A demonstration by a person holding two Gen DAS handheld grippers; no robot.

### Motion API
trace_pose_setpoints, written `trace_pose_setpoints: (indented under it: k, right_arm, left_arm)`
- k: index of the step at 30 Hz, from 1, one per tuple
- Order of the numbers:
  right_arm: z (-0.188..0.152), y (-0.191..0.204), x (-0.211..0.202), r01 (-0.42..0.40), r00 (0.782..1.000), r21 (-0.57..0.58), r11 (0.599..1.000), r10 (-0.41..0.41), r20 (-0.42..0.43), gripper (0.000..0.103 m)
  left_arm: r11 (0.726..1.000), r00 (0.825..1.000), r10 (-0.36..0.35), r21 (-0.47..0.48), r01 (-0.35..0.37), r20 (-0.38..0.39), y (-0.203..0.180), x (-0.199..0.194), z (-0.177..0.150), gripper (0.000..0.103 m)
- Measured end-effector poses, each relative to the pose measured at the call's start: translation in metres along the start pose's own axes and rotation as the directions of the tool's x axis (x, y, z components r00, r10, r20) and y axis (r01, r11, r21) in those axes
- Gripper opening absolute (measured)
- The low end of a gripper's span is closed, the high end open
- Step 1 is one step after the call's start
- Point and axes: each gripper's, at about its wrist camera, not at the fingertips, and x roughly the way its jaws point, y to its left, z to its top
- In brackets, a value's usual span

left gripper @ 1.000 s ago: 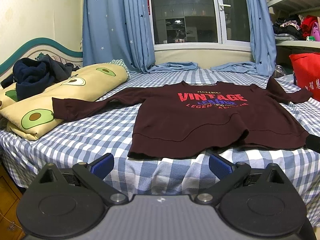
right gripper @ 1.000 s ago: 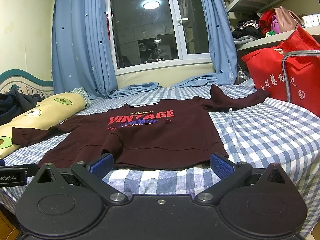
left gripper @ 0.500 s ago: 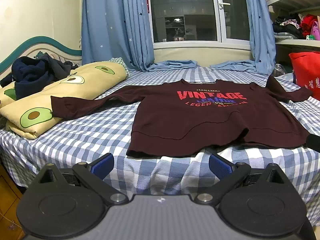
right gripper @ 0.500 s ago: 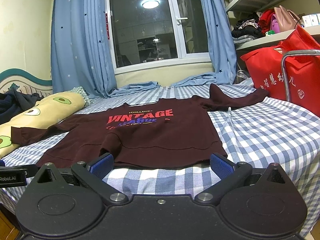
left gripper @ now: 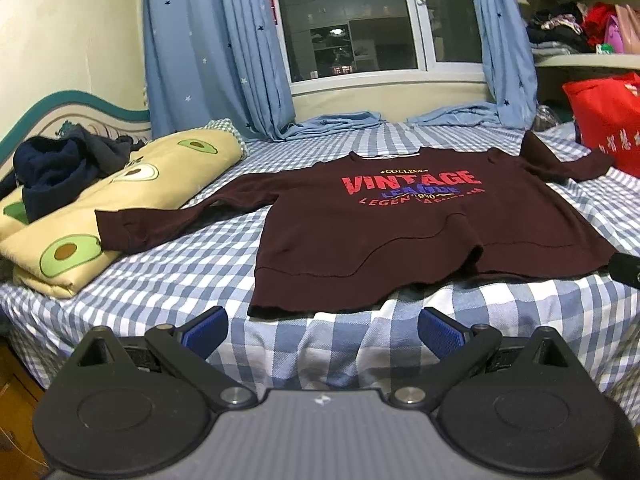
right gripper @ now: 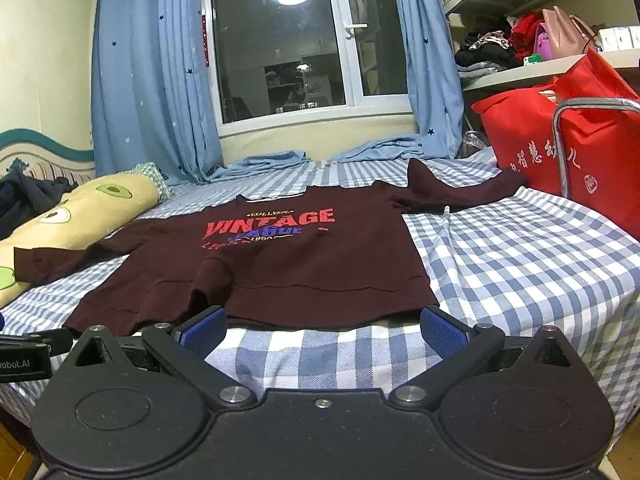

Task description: Fold small clothes

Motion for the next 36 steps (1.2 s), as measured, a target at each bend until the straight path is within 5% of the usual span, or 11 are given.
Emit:
trace_pose_setpoints:
  k: [16,26,36]
  right_arm:
    - [0.061,-0.005,0.038,0.103,0.993,-0.077,0.992,-0.107,-0.049,0.103]
    - [0.102,-0.048,0.128,0.144,0.983,-0.081,0.986,-0.152,-0.100,0.103]
    - [0.141,-0.129,0.221,0.214,0.970,-0.110,0.971,-0.224,-0.095,0.103]
  left_arm:
    - [0.997,0.996,-0.069,0.041,0.071,-0.048,-0.011,0.065,0.098,0.103]
    - [0.998,0.993,-0.055,0.039,0.059,-0.103,-0.054,0.173,0.168,0.103]
    - [0.994,0.982,-0.078,0.061,0.089,-0.171,-0.120,0.262,0.200,0.103]
